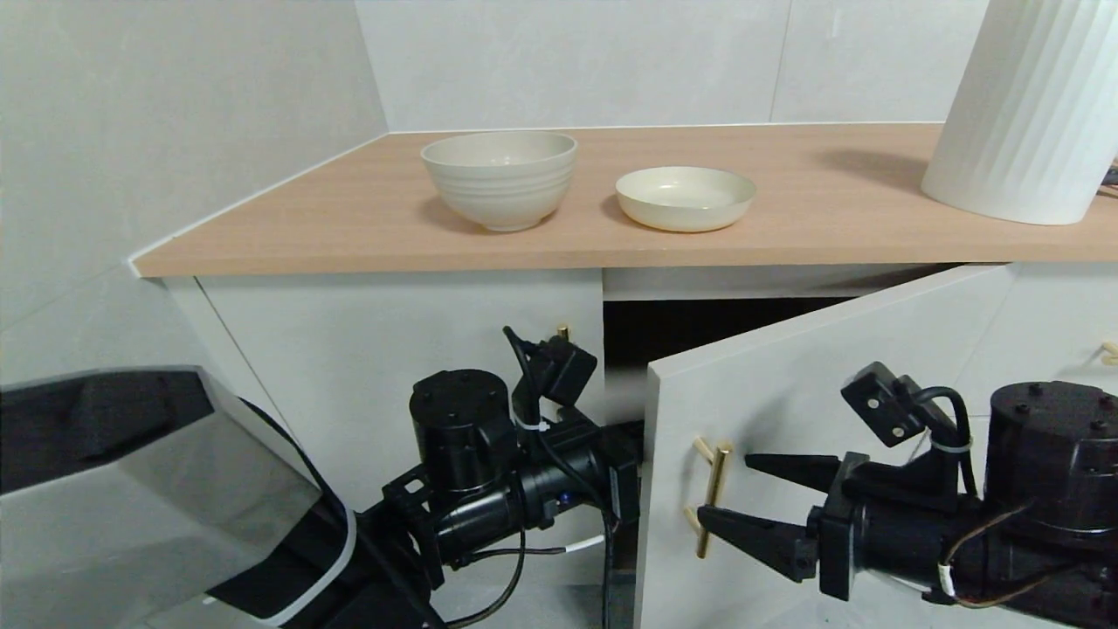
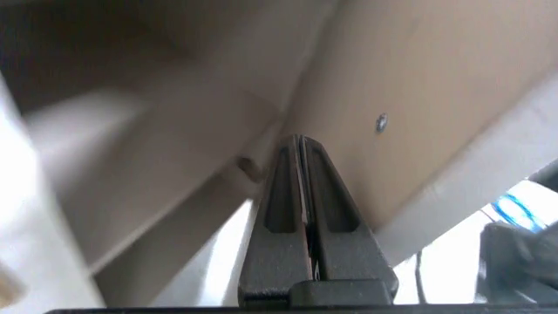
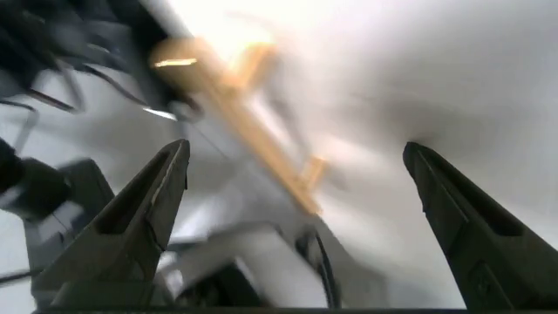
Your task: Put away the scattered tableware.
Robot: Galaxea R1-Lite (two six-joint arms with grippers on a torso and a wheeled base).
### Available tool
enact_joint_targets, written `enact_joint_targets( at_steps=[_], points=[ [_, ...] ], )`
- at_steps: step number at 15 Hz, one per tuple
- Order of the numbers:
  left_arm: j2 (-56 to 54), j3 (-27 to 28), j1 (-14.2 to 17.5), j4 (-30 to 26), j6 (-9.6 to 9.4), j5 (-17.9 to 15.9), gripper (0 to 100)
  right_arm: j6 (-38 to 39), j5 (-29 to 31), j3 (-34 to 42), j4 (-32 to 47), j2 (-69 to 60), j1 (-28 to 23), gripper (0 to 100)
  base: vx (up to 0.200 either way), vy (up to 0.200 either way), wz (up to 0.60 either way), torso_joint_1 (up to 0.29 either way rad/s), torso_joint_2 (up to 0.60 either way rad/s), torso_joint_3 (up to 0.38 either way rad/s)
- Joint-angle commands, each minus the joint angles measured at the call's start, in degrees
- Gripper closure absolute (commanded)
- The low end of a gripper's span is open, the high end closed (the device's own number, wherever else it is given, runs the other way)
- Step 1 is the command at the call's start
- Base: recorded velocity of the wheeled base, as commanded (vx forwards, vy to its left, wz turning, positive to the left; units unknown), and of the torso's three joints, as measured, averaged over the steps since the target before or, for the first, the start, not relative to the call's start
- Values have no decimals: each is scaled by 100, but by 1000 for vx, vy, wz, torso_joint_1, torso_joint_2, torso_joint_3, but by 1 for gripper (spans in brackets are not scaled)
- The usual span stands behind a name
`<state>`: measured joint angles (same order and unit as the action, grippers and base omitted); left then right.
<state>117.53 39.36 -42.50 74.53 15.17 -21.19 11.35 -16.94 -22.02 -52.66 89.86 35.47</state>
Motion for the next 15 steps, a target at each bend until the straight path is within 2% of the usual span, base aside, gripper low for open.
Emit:
enact_joint_targets(
  at_steps=[1, 3, 10, 15],
  points=[
    [-134, 54, 22, -88, 4, 45, 100, 8, -2, -136, 1689, -1524, -5, 0, 0, 0, 0, 0, 0, 0],
    [-195, 54, 5, -132, 4, 36, 100, 8, 33, -303, 2480, -2007, 3, 0, 0, 0, 0, 0, 0, 0],
    [-248, -25, -66, -123, 4, 36, 100, 16, 42, -13, 2603, -2165, 21, 0, 0, 0, 0, 0, 0, 0],
    [-204, -8, -127, -123, 4, 27, 100, 16, 42, -31, 2718, -2157, 21, 0, -200, 0, 0, 4, 0, 0]
  ],
)
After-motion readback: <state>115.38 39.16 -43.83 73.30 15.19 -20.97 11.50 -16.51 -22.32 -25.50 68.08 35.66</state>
